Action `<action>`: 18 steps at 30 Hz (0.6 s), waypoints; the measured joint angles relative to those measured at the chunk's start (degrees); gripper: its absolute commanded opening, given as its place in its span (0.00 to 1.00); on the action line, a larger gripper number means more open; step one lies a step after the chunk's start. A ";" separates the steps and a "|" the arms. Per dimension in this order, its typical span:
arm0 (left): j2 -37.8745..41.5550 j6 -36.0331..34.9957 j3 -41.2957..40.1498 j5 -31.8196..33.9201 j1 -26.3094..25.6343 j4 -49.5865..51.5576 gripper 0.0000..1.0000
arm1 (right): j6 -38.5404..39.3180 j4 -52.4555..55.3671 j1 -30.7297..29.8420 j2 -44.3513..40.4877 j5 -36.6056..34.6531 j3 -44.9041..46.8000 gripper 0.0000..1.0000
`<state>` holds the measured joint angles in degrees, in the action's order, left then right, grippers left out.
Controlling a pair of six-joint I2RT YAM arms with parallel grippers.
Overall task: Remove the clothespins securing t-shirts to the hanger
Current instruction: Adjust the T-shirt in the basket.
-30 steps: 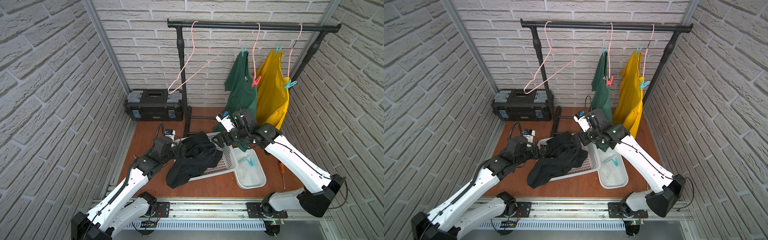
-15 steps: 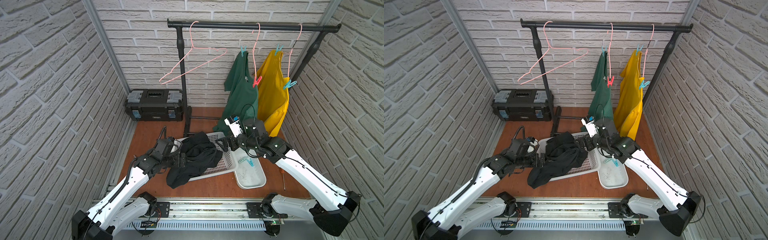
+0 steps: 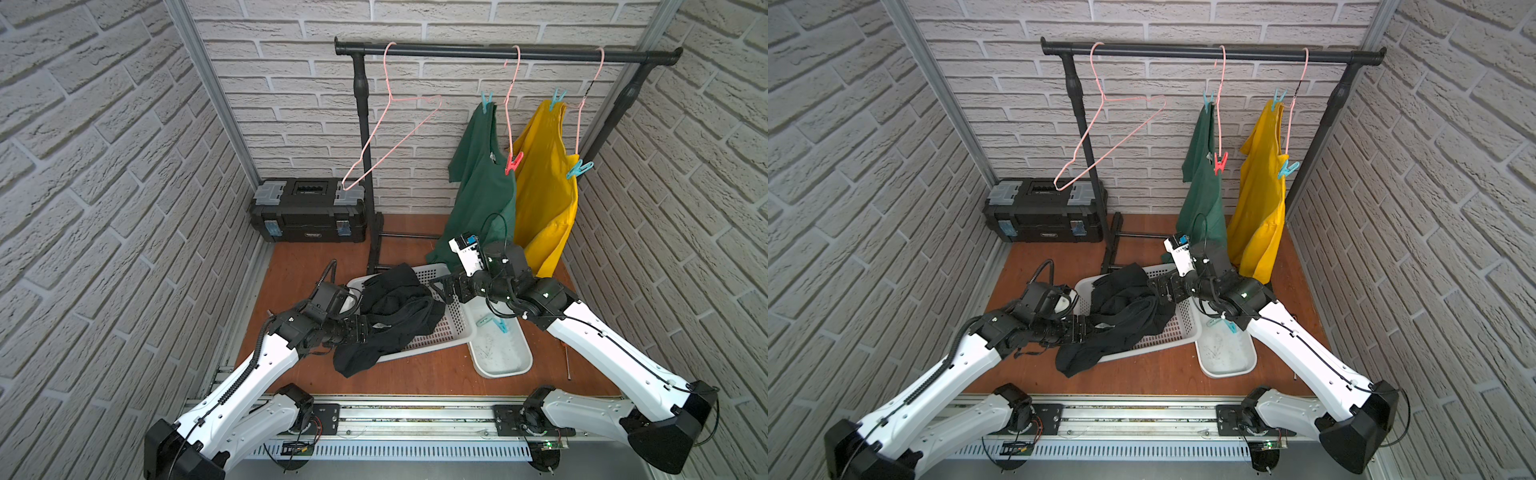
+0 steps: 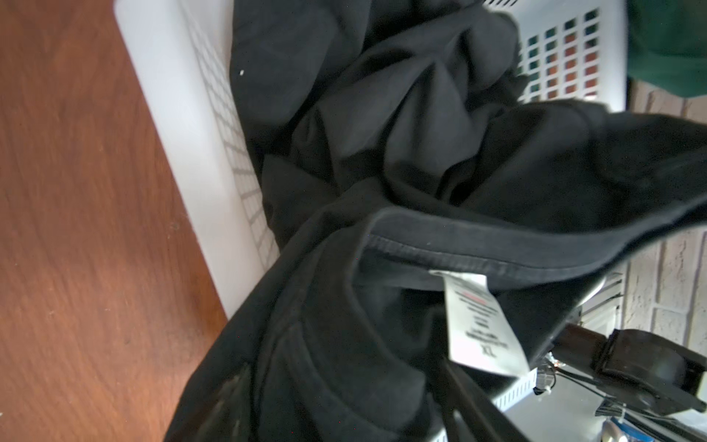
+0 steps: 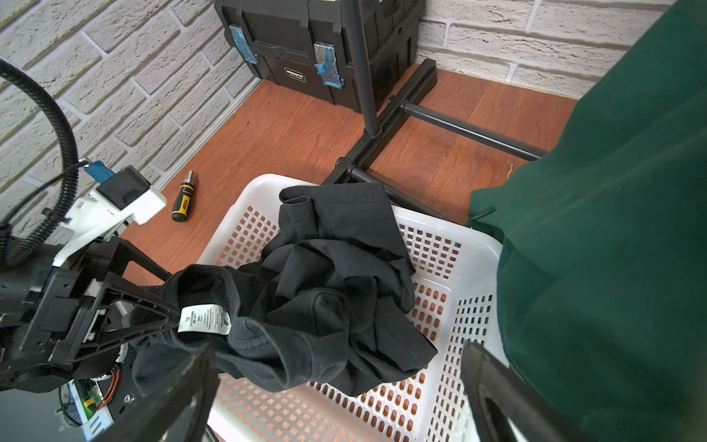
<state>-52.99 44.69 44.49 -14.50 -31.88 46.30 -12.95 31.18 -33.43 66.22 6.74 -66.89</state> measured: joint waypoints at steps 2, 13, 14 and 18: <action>0.00 0.52 0.00 0.00 0.00 -0.46 0.39 | -0.17 -0.37 0.00 -0.20 -0.31 0.00 1.00; -1.36 1.51 2.12 1.25 -0.02 -1.77 0.00 | -1.18 -2.54 0.00 -2.95 -0.74 4.87 1.00; -1.68 1.51 2.67 1.36 0.00 -2.01 0.00 | -1.27 -2.56 0.00 -3.34 -0.74 5.29 1.00; -4.92 1.22 6.93 1.77 -0.02 -4.52 0.00 | -1.70 -2.99 0.00 -5.31 -0.61 6.51 1.00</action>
<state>-57.91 45.91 51.42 -12.73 -31.90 41.78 -14.66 28.18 -33.43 60.90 6.13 -60.38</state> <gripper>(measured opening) 0.063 0.997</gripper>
